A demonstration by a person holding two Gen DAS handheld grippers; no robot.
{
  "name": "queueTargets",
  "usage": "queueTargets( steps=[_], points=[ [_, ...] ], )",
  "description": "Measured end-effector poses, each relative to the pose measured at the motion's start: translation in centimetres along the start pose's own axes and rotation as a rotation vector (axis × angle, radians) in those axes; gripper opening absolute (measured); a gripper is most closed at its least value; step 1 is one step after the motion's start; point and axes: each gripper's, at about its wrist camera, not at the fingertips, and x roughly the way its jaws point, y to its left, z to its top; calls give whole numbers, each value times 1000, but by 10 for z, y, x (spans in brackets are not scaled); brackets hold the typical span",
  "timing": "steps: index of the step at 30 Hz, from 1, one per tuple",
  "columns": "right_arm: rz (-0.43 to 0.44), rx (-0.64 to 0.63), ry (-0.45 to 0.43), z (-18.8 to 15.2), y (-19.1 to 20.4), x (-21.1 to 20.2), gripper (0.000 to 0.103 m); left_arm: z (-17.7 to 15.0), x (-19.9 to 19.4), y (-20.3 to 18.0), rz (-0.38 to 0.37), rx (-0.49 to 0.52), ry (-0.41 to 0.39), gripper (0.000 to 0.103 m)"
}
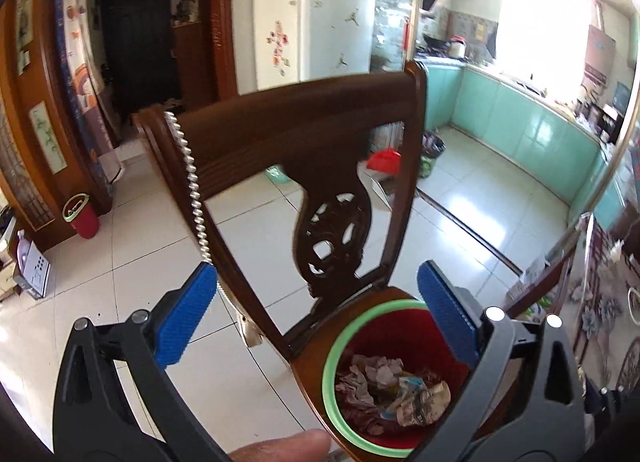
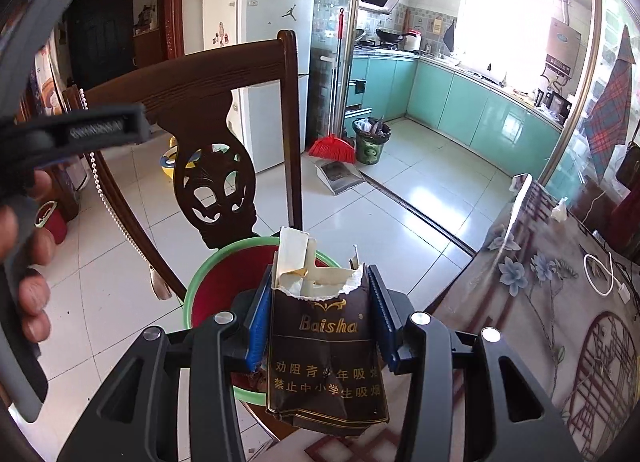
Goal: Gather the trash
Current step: 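Open the left tool over the bucket while the right tool releases the cigarette pack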
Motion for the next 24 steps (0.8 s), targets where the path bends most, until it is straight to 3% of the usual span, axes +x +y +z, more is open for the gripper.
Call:
queueTargets(
  steps=[7,13,24],
  points=[
    [41,-16,53,4,25,42,43,15,-13,49,37,-198,-27,98],
    [39,-59,102,1,45,84,44,16,-11,56,57,-202,-31,98],
    [34,-61,209,-17,46,138,46,15,-12,58,67,-207,-38,98]
  ],
)
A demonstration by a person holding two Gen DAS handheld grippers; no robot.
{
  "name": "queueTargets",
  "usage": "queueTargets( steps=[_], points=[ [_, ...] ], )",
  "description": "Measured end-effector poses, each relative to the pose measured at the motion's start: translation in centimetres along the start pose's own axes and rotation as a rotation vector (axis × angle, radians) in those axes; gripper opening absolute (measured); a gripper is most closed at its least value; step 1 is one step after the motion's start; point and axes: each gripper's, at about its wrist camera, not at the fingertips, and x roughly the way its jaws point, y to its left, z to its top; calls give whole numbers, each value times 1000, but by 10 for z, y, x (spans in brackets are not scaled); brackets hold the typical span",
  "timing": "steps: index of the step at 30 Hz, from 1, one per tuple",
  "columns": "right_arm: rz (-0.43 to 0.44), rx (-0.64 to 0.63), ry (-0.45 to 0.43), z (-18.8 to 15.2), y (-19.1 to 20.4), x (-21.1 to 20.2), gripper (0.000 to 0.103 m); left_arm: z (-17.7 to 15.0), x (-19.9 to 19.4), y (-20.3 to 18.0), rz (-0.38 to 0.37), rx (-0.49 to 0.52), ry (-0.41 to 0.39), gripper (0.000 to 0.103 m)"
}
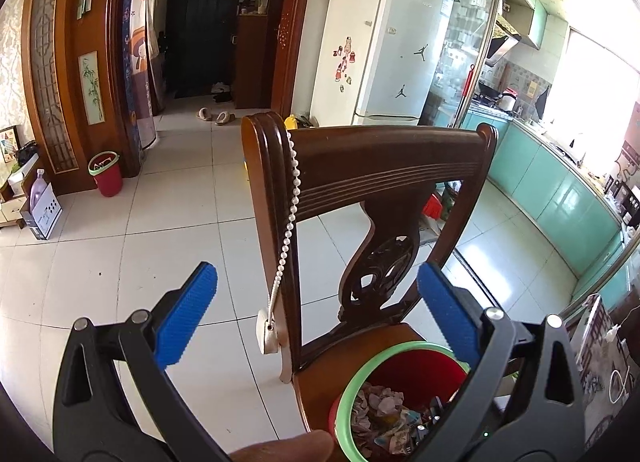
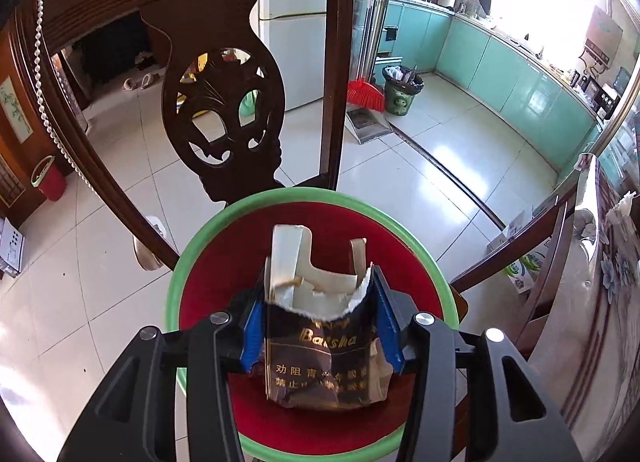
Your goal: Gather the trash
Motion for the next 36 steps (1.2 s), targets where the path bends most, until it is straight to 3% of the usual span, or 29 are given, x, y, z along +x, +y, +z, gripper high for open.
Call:
queueTargets(
  steps=[6,8,10,15,20,27,36],
  points=[
    [-9,-19,20,-1,2,7,50,-1,-1,-2,-5,7,-5,98],
    [-9,-19,16,0,3,5,59,-1,-1,-3,-4,9,-6,98],
    [-3,-13,-3,0,4,-3,76,0,-2,-3,-4,14,-9,98],
    [-17,-26,-44,-4,5,-25,96,-1,-2,-7,-9,31,-9,98],
    [17,1,-69,-13,-5,-59,96,-4,-8,-16,-18,75,-27,98],
    [-21,89,-168,-47,-43,-141,96,-12,-32,-41,-77,153,-45,98],
    [-132,243,-285,-129,-110,-260,97,-41,-109,-100,-264,309,-107,98]
  ],
)
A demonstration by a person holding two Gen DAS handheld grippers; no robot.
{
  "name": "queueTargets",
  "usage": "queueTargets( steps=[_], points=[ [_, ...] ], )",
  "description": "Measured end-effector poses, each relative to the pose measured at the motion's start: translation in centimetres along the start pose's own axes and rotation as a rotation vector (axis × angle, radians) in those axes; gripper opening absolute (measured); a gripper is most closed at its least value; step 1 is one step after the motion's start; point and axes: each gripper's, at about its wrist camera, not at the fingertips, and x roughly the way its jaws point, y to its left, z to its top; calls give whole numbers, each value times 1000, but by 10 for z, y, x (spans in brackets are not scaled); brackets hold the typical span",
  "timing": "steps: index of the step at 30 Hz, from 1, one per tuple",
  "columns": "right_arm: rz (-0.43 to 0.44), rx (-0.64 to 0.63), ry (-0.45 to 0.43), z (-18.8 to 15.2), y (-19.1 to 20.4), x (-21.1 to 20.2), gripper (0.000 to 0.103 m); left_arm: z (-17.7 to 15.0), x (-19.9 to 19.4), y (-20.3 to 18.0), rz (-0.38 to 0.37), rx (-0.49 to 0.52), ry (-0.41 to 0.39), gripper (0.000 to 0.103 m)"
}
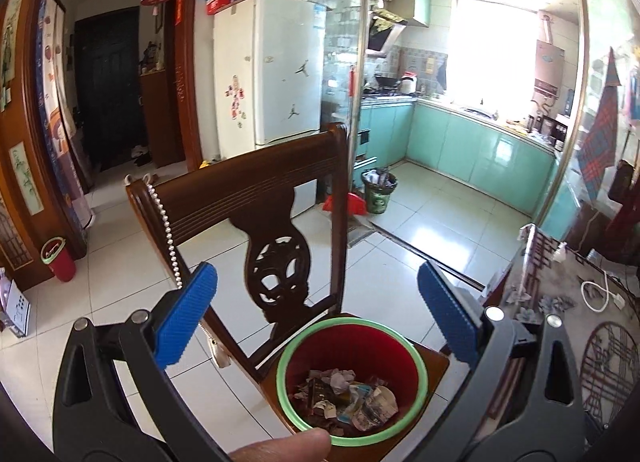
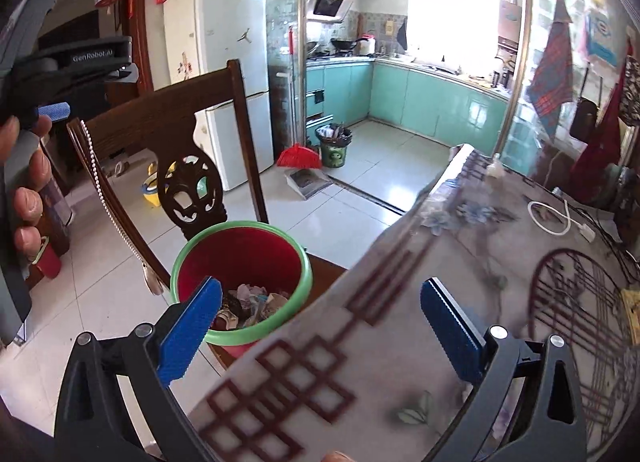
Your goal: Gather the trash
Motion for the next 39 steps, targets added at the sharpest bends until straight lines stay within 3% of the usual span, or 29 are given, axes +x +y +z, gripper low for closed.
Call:
queueTargets(
  steps=[8,17,23,28,39],
  points=[
    [-134,28,-75,-30,-68,-90,97,-36,-66,-85,-223,106,2,98],
    [-236,87,-109,-78,-131,-158,97,-109,-142,-154,-397,252,-22,98],
    [-276,128,-169,-105,-158,-181,97,-151,-179,-179,-415,336,-126,98],
    [-278,183,-239,-120,-174,-192,97,-172,-184,-184,-431,331,-113,98],
    [-285,209,-257,-129,-184,-189,97,-184,-187,-193,-386,363,-151,98]
  ],
)
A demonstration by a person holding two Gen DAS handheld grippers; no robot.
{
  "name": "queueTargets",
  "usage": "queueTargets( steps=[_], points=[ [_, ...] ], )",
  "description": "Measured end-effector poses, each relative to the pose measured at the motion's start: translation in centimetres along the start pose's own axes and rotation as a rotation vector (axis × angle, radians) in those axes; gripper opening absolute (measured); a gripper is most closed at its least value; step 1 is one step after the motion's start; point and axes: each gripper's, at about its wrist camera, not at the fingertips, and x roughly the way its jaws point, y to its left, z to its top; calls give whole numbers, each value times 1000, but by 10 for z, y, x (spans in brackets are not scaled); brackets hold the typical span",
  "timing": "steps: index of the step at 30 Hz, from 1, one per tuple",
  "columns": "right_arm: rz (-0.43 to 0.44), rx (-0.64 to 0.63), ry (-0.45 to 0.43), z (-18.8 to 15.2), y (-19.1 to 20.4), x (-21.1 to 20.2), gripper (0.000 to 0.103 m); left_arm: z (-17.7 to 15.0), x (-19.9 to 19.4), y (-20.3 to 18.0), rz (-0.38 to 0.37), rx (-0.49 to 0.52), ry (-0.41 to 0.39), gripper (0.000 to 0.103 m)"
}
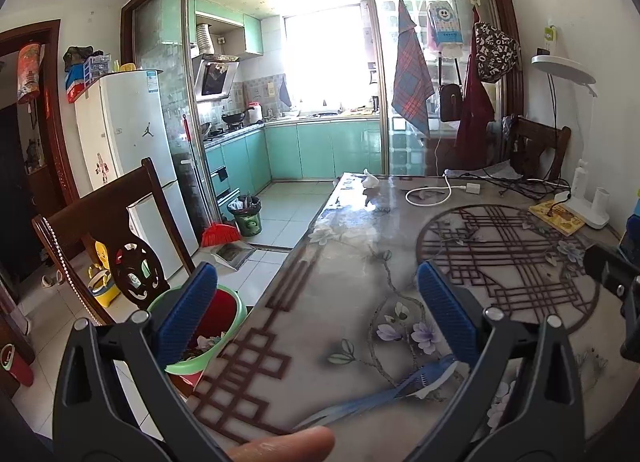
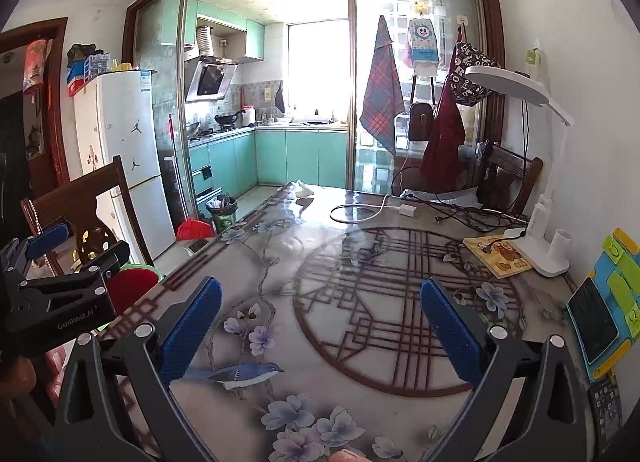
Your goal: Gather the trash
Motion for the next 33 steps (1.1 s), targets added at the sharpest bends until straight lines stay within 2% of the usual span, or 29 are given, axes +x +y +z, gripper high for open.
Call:
queueTargets(
  steps=[9,33],
  points=[
    [-19,16,5,-5,-8,8,97,-1,-1,10,-9,-32,0,98],
    [-21,4,11,-10,-9,16,97,1,-2,11,-11,-37,-2,98]
  ],
)
